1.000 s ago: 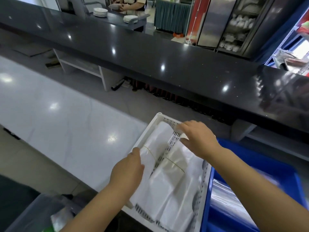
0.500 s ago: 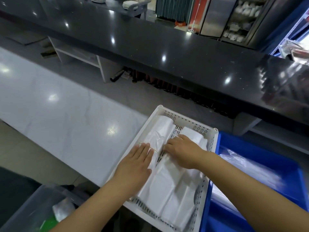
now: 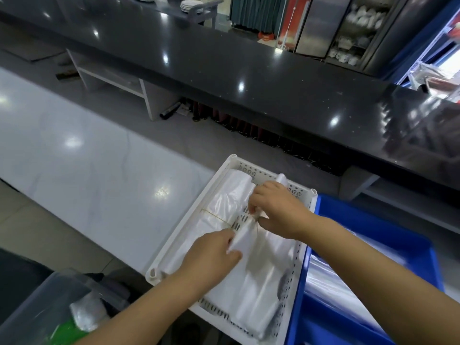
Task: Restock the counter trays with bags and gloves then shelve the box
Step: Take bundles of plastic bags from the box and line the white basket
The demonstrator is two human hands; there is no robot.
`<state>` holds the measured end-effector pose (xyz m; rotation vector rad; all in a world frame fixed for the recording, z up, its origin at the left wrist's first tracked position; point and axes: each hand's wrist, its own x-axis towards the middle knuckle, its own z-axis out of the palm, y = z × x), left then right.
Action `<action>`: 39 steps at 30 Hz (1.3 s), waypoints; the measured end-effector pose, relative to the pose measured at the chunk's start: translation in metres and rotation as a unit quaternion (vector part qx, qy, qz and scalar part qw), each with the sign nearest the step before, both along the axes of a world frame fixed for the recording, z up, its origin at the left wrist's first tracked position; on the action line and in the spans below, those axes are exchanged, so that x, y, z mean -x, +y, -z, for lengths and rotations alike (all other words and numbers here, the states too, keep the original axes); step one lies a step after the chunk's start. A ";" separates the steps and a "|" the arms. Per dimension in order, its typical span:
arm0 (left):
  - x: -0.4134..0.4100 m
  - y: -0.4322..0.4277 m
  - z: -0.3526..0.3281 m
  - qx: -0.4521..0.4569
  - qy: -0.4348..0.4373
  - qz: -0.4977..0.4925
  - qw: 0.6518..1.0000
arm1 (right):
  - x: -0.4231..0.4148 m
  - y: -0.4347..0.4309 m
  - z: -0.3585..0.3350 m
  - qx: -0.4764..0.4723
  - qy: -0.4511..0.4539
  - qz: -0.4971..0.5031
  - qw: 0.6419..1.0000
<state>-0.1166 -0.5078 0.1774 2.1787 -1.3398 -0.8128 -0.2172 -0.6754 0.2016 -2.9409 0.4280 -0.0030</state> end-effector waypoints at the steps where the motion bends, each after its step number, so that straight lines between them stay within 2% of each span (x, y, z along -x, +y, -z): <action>1: -0.005 0.001 0.000 0.013 -0.004 -0.024 1.000 | 0.000 0.000 0.000 0.008 -0.036 0.023 0.999; 4: -0.026 0.003 -0.009 0.032 -0.011 -0.082 0.996 | 0.002 0.002 0.006 0.015 -0.136 0.106 0.985; 5: -0.034 0.005 -0.012 0.029 -0.026 -0.089 0.995 | 0.004 0.004 0.011 0.002 -0.125 0.107 0.986; 7: -0.046 0.009 -0.016 0.022 -0.038 -0.096 0.994 | 0.007 0.011 0.026 -0.027 -0.040 0.053 0.997; 10: -0.052 0.012 -0.015 0.012 -0.055 -0.096 0.994 | 0.009 0.019 0.051 -0.011 0.026 -0.043 0.999; 16: -0.045 0.011 -0.007 0.006 -0.071 -0.086 0.994 | 0.006 0.016 0.053 0.074 0.017 -0.083 0.994; 20: -0.034 0.006 -0.001 0.000 -0.064 -0.084 0.994 | 0.012 0.019 0.048 0.090 -0.004 -0.084 0.992; 26: -0.002 -0.002 0.012 -0.013 0.004 -0.043 0.999 | 0.037 0.015 0.040 0.122 -0.023 -0.037 0.992; 33: -0.004 -0.006 0.013 -0.087 -0.045 0.025 0.995 | 0.044 0.012 0.048 0.137 -0.057 -0.024 0.989; 35: -0.001 -0.006 0.010 -0.096 -0.100 0.048 0.989 | 0.040 0.012 0.052 0.136 -0.064 -0.027 0.988; 37: 0.002 -0.004 0.006 -0.083 -0.193 0.067 0.975 | 0.037 0.012 0.053 0.134 -0.064 -0.027 0.989; 39: 0.003 -0.001 0.008 -0.040 -0.218 0.073 0.972 | 0.034 0.011 0.052 0.128 -0.063 -0.009 0.990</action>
